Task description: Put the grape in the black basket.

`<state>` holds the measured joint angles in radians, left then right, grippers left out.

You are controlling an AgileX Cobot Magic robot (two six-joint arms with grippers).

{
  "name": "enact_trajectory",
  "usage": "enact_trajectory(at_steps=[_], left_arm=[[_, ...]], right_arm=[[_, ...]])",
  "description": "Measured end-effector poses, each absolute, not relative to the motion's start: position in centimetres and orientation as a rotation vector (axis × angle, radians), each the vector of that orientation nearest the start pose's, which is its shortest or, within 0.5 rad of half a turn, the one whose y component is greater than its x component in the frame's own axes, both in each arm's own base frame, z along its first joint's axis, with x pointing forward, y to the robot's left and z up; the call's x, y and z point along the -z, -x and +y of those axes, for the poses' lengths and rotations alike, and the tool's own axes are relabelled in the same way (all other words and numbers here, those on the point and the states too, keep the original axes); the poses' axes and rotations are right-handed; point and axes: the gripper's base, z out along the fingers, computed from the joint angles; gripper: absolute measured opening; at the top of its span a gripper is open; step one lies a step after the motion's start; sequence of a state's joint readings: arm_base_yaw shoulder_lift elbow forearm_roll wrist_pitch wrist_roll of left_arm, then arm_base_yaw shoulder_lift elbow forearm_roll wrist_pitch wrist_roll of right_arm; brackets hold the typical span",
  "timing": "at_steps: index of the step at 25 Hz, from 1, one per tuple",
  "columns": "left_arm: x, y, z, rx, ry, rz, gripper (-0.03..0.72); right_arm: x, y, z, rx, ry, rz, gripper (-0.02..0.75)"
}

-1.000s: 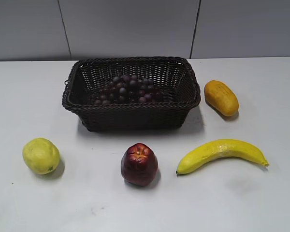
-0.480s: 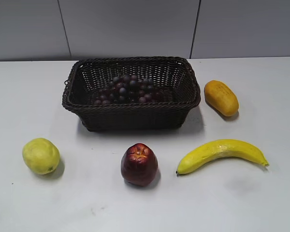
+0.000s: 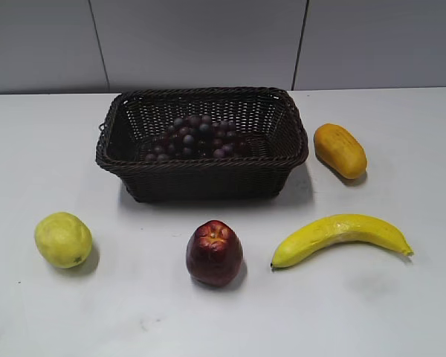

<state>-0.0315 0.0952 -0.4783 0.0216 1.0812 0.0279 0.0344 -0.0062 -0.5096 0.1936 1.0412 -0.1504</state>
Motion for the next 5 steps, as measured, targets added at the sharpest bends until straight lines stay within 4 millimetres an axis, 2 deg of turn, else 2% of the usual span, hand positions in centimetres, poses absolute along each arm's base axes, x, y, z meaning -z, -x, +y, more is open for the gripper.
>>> enact_trajectory(at_steps=[5], left_arm=[[-26.96,0.2,0.18,-0.024,-0.061,2.095,0.581]], right_arm=[[-28.27,0.76,1.49,-0.156,0.193,1.988,0.572]])
